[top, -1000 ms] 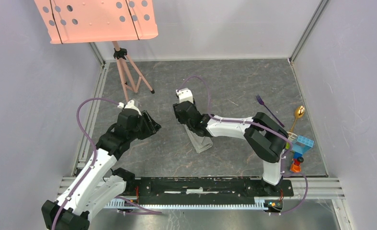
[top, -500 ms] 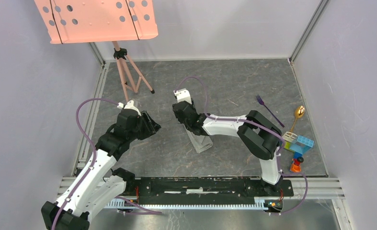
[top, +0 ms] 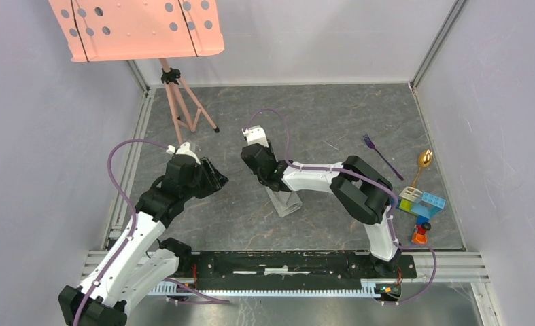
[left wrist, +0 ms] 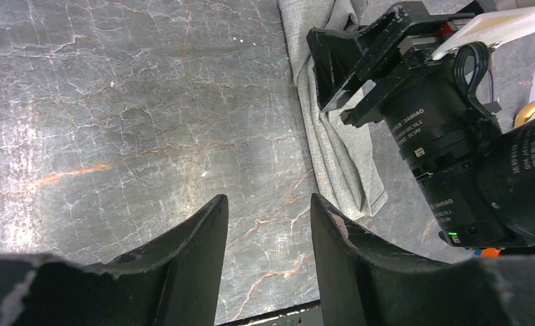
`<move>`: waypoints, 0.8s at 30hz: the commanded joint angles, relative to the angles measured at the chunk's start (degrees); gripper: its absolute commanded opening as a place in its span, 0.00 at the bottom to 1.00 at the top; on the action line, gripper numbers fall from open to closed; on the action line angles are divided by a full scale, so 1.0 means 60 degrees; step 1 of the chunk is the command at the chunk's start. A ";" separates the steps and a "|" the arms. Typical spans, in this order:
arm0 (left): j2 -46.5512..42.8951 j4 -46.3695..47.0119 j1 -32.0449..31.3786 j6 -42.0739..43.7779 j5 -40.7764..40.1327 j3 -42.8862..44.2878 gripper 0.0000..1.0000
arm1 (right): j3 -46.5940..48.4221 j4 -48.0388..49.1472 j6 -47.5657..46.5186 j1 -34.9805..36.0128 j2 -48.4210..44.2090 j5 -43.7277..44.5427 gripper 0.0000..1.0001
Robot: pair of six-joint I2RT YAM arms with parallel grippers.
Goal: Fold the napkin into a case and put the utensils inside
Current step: Grasp the top corner of the smaller rectangle folded napkin from the folded napkin.
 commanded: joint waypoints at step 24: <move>0.5268 0.6113 -0.0003 0.0199 0.2267 0.0515 0.45 | -0.2021 0.2337 0.0410 -0.0930 -0.1856 -0.2873 0.00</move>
